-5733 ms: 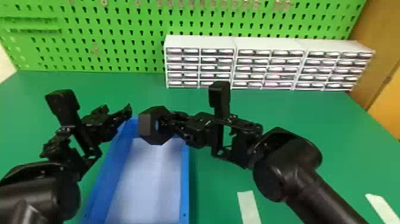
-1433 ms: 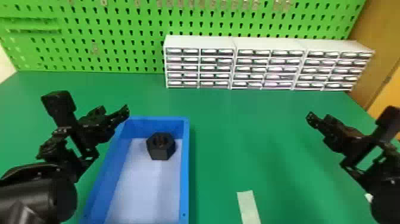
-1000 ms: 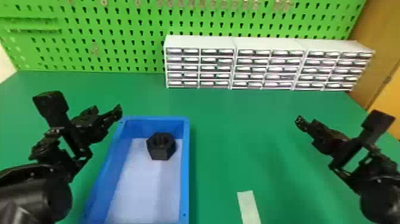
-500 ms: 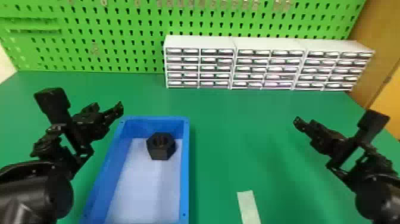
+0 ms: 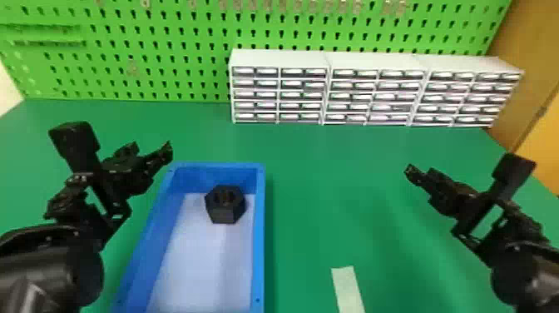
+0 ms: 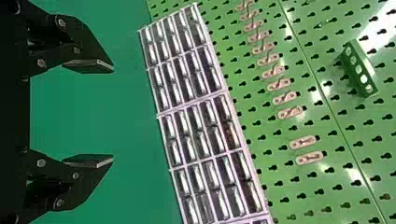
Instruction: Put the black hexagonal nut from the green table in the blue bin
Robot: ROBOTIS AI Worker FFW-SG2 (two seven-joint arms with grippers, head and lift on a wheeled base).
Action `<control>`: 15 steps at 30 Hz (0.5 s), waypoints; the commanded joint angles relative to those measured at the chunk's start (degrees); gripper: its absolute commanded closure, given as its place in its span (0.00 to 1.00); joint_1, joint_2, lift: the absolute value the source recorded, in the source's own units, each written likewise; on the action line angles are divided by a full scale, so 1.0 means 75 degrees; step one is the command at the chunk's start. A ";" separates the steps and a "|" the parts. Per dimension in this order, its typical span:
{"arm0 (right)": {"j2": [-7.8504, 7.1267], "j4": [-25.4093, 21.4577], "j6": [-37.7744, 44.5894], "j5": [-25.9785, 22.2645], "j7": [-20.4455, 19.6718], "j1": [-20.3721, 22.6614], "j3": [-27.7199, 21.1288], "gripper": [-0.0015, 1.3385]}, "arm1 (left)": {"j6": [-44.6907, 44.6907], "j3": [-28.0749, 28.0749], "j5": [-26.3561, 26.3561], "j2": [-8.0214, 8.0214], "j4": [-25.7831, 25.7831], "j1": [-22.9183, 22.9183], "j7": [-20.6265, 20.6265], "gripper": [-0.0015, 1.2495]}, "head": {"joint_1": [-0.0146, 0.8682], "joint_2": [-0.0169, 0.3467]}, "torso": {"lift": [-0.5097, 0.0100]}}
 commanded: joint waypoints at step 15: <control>0.0053 0.0104 0.0047 0.0076 0.0000 -0.0050 0.0074 0.42 | -0.0012 -0.0107 -0.0022 0.0056 -0.0012 -0.0046 -0.0004 0.36 | 0.80 0.07 | 0.79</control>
